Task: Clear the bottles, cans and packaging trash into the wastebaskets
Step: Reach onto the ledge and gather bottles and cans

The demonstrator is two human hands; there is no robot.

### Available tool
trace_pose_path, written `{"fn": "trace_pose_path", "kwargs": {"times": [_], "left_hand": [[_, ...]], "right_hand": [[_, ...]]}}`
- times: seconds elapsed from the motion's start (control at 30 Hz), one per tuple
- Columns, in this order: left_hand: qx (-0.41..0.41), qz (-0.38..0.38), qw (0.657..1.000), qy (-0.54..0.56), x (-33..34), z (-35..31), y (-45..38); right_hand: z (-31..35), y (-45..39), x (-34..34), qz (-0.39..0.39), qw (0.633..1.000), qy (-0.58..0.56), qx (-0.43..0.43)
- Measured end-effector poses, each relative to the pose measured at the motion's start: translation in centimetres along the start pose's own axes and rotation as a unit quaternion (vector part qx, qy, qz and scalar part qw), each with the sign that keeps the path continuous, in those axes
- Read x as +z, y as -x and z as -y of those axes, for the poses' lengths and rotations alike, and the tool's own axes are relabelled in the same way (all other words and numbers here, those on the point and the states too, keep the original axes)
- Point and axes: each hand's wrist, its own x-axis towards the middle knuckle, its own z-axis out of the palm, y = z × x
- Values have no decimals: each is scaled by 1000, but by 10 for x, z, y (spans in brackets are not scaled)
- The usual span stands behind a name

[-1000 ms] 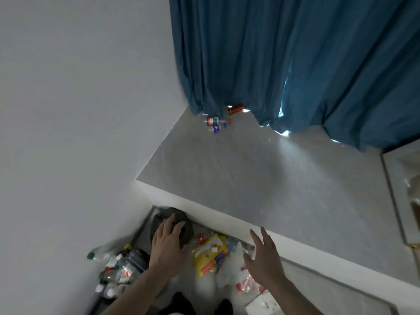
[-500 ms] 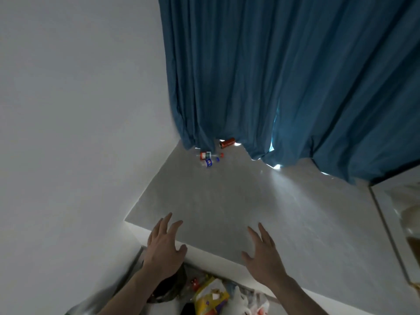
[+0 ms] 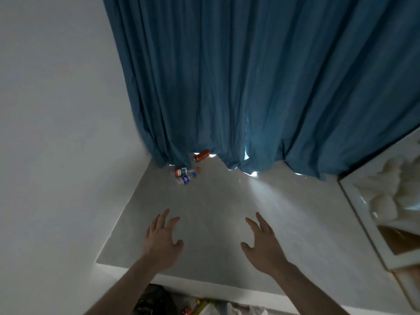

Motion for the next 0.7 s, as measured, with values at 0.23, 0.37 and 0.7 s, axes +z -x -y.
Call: {"fn": "trace_pose_path", "kwargs": {"times": [0.23,0.37,0.7], "left_hand": [[-31,14,999,-29,12,-22,-26],[-55,54,995,-60,18,-12,-53],[-62,143,981,-112,98,54,-228]], "right_hand": [[-34,-46,-26,22,998,58,-27],[-37,-83,-21,53,994,90,-23],[-60,-236,74,72,991,109,37]]}}
